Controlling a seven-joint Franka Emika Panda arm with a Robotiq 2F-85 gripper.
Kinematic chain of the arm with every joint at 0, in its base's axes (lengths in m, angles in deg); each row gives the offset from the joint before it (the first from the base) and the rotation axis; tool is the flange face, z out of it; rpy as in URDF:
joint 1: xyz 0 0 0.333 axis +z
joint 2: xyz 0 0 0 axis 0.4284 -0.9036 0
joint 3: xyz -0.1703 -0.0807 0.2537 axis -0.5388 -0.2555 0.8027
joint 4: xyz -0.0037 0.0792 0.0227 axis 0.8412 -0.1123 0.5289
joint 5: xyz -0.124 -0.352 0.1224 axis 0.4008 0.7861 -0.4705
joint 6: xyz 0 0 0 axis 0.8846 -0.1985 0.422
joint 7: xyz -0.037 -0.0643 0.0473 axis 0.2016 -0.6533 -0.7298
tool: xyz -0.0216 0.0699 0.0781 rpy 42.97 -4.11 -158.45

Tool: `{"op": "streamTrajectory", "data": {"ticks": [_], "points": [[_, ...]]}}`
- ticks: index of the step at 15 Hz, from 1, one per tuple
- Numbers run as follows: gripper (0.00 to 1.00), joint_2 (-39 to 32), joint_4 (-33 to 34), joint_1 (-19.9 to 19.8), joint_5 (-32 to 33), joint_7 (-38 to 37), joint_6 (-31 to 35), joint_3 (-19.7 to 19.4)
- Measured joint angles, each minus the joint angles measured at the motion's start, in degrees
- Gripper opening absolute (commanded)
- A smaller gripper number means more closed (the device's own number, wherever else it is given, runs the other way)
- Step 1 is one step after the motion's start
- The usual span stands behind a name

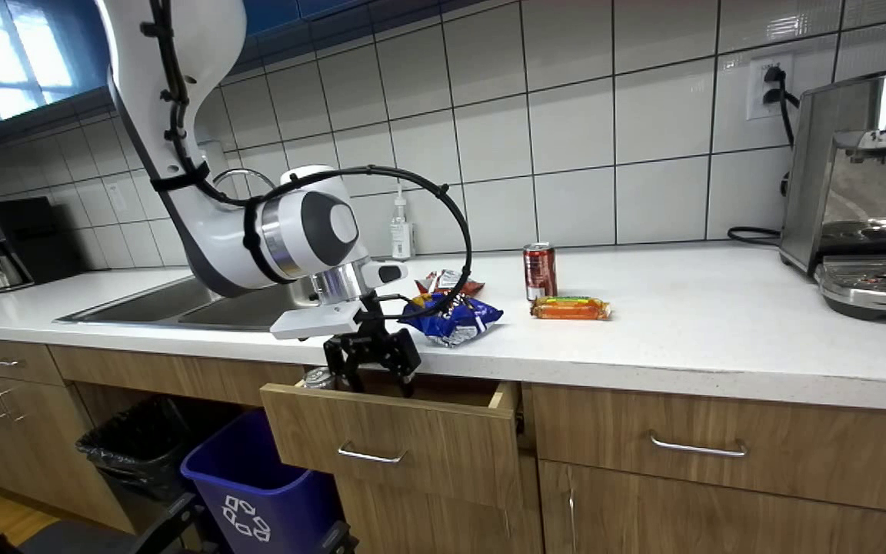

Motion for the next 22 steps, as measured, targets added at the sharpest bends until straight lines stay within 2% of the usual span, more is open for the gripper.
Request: {"op": "streamTrajectory", "data": {"ticks": [9, 22], "points": [[1.00, 1.6, -2.8, 0.0, -0.6, 1.3, 0.0, 0.0], [1.00, 6.2, -11.0, 1.9, -0.5, 1.1, 0.7, -1.9]]}}
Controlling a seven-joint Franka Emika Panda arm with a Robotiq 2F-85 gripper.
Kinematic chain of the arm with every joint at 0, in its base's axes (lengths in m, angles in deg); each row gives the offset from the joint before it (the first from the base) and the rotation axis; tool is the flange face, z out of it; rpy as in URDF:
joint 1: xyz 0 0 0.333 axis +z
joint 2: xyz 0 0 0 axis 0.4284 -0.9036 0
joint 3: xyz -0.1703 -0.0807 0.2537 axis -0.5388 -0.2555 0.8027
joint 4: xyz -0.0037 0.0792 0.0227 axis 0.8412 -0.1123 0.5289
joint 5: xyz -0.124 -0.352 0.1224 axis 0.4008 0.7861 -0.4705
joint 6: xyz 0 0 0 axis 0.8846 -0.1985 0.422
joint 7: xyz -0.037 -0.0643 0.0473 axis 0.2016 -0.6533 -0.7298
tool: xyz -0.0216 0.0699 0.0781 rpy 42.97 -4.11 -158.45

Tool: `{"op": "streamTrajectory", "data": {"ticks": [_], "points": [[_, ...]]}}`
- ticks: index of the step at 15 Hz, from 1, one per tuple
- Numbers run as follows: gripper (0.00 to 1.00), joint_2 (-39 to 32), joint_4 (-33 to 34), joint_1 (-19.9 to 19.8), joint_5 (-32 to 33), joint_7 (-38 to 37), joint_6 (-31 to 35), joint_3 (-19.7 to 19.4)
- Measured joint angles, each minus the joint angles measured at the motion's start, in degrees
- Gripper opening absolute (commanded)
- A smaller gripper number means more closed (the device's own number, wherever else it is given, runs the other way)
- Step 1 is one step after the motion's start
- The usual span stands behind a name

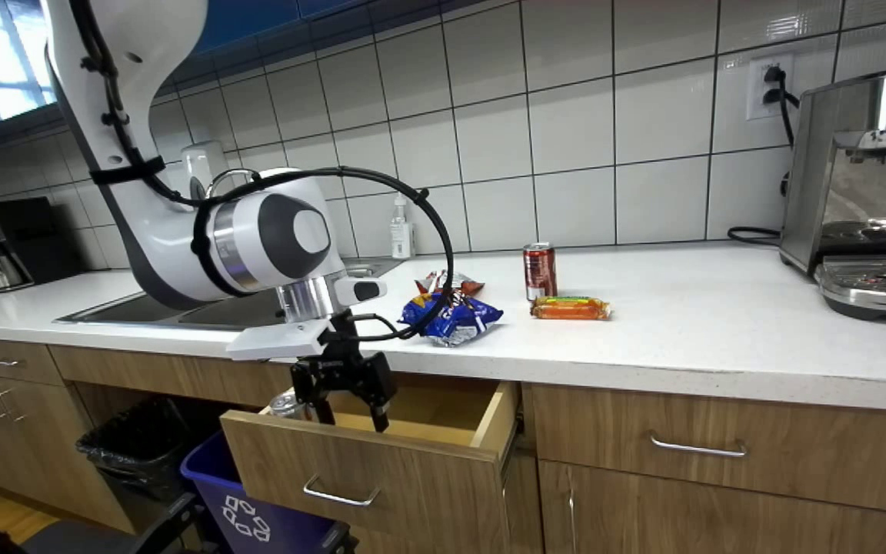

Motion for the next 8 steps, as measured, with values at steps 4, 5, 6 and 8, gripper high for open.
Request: {"op": "streamTrajectory", "data": {"ticks": [4, 5, 6, 8], "points": [[1.00, 2.0, -3.5, 0.4, 0.1, -0.1, 0.0, -0.4], [1.00, 2.5, -4.4, 0.4, 0.2, -0.2, 0.0, -0.5], [1.00, 3.0, -5.3, 0.5, 0.3, -0.3, 0.0, -0.6], [1.00, 3.2, -5.9, 0.5, 0.2, -0.3, -0.1, -0.5]]}}
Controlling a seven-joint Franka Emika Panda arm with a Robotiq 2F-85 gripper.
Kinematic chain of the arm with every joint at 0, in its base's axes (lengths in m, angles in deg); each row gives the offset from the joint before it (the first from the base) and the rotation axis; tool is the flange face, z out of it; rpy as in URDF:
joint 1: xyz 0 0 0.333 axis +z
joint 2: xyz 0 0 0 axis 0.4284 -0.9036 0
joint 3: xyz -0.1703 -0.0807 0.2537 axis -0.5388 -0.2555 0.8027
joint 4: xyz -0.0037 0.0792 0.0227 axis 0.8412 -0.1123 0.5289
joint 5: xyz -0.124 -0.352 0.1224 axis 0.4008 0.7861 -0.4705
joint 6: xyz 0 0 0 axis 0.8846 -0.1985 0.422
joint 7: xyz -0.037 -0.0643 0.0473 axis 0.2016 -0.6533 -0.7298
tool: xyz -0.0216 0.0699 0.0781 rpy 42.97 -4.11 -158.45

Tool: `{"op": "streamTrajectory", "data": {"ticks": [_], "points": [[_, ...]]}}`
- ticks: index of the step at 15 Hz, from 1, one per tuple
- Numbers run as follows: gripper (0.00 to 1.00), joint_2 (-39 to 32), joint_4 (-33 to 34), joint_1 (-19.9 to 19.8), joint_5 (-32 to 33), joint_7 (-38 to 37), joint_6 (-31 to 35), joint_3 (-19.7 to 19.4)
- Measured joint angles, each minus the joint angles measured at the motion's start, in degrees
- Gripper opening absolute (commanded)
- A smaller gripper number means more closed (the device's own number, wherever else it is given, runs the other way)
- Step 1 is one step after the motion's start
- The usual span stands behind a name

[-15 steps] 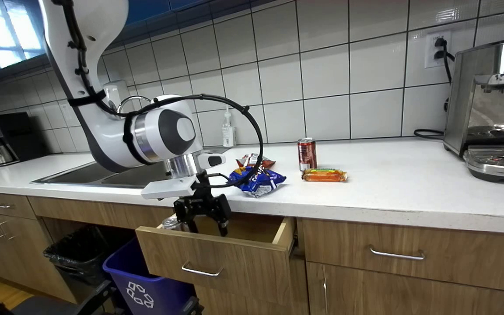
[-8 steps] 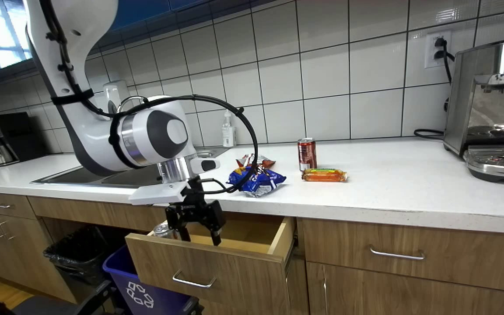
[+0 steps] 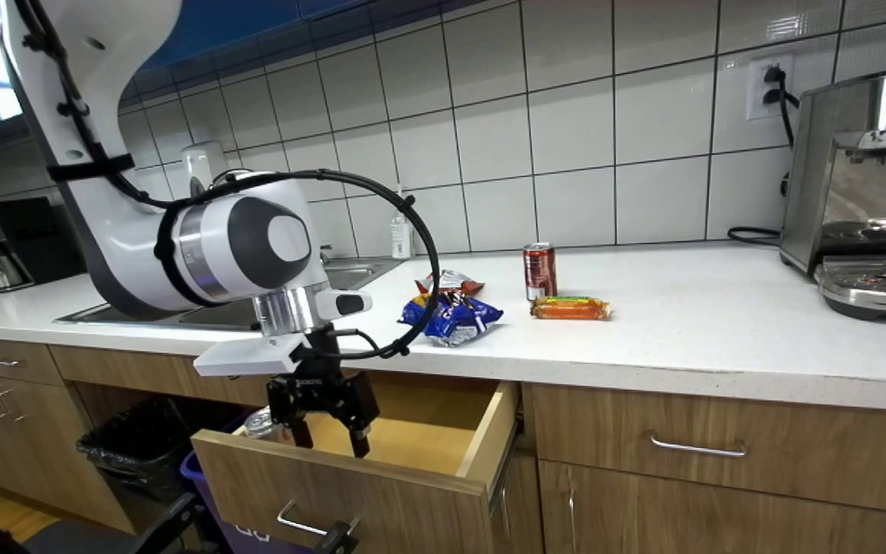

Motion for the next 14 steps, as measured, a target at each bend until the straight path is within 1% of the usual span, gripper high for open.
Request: {"op": "streamTrajectory", "data": {"ticks": [10, 14], "points": [[1.00, -0.1, 0.2, 0.0, -0.2, -0.1, -0.1, 0.3], [1.00, 1.2, 0.7, 0.0, -0.9, -0.1, -0.1, 0.3]]}}
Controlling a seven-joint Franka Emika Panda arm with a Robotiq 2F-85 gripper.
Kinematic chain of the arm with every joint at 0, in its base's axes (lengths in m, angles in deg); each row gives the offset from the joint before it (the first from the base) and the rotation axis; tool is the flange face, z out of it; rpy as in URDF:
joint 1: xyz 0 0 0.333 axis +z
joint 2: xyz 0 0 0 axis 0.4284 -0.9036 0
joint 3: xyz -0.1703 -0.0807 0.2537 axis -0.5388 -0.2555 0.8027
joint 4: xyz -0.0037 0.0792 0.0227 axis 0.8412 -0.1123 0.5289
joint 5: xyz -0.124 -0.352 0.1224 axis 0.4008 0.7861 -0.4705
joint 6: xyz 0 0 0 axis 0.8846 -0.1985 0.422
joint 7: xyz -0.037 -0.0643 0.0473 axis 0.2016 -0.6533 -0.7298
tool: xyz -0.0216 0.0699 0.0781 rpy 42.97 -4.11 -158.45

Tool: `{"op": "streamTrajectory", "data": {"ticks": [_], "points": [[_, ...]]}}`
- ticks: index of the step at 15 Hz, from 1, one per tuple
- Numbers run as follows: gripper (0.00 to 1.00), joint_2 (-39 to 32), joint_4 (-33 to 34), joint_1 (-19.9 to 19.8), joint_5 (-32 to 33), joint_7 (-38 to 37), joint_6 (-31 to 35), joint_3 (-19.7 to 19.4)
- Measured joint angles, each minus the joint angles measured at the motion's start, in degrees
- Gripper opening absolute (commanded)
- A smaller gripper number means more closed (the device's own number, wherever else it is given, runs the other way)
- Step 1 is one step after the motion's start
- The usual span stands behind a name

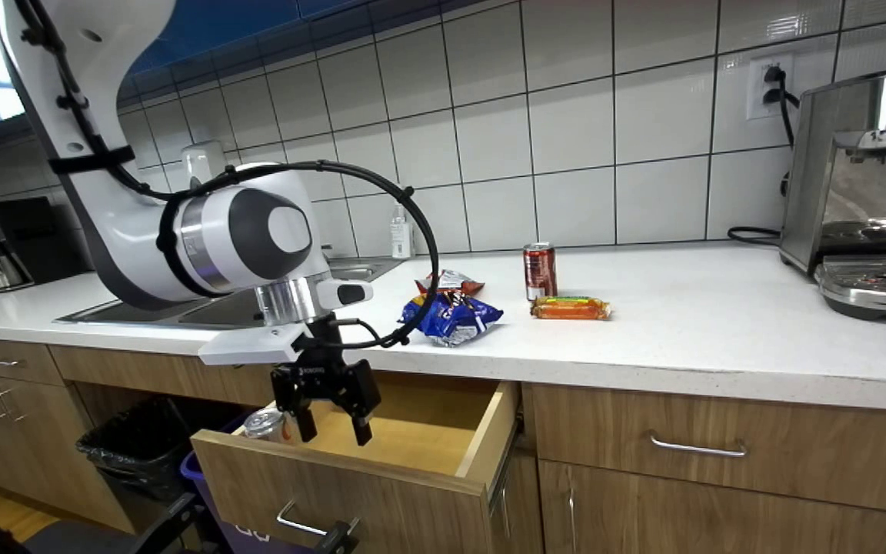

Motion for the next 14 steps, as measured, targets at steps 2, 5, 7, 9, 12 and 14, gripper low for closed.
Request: {"op": "streamTrajectory", "data": {"ticks": [2, 5, 7, 9, 12, 14], "points": [[1.00, 2.0, -0.1, 0.0, 0.0, 0.0, -0.3, 0.0], [1.00, 5.7, 0.0, -0.2, 0.0, 0.0, -1.5, 0.1], [1.00, 8.6, -0.1, -0.7, 0.0, 0.0, -2.5, 0.3], [1.00, 11.2, 0.0, -1.7, 0.0, 0.0, -3.4, 1.1], [1.00, 15.2, -0.1, -3.9, 0.0, 0.0, -4.3, 2.2], [1.00, 17.7, -0.1, -5.3, 0.0, 0.0, -4.5, 2.9]]}}
